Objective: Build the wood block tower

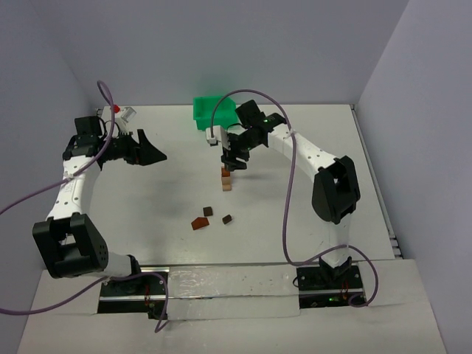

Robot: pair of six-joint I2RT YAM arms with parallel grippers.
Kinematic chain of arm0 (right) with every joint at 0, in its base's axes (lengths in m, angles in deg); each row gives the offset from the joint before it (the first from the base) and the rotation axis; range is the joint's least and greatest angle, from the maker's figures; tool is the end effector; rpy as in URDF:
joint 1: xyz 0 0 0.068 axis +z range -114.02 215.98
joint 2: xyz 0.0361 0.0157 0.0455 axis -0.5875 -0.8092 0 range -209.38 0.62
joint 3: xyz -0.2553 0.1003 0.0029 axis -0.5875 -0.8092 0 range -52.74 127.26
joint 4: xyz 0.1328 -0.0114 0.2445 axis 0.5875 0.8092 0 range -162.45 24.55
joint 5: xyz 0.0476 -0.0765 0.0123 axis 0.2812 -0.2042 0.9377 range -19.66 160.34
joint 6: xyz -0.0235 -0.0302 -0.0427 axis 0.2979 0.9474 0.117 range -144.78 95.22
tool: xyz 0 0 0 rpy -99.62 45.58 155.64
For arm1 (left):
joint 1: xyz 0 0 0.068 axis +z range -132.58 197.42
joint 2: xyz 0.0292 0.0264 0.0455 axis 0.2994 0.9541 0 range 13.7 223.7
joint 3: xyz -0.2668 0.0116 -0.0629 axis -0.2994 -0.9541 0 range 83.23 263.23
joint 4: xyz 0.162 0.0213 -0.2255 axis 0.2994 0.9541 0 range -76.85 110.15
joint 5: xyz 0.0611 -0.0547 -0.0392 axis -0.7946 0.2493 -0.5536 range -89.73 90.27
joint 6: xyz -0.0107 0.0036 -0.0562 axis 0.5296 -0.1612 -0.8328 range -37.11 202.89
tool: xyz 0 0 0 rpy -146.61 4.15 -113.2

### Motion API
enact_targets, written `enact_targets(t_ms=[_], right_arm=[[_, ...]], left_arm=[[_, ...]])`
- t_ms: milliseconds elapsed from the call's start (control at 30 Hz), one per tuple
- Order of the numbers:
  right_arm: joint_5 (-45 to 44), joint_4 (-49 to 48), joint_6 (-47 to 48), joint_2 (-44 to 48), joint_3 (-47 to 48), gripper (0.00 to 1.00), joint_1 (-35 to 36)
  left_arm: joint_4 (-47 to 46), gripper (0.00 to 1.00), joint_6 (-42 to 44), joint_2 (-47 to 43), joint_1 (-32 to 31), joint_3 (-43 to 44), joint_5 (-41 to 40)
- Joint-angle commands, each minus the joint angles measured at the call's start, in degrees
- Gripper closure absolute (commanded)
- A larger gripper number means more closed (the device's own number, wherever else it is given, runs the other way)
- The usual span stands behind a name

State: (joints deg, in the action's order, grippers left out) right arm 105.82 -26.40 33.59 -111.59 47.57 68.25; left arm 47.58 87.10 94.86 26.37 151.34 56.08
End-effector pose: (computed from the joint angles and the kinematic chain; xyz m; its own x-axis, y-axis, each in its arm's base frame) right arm 0.3655 0.2585 0.2731 0.2159 -0.6835 -0.6972 -0.9748 -0.1104 -0.1937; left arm 0.3158 0.0158 0.3036 -0.6921 -0.0672 -0.7187 0.5169 0.6487 -0.5585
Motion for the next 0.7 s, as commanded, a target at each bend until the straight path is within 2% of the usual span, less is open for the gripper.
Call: enact_targets(t_ms=[0,200,333,667], right_arm=[[0.4,3.1,3.2,-2.2,4.9,0.97,0.3],[0.5,3.7,3.9,-3.6,5.3,0.96,0.3],[0.5,3.7,4.4,-4.5,5.2,0.96,0.3],[1.2,1.8,2.7,-6.0,5.1,0.94,0.3]], left_arm=[[-3.5,0.01,0.1,-1.2,-3.4,1.4,-5.8],[-6.9,0.01,-0.5,-4.1,-8.0,0.5,-15.5],[-8.0,0.01,-1.2,-3.9,-8.3,0.6,-19.0],[-8.4,0.01,-1.7,-3.5,-10.3,0.5,-20.0]])
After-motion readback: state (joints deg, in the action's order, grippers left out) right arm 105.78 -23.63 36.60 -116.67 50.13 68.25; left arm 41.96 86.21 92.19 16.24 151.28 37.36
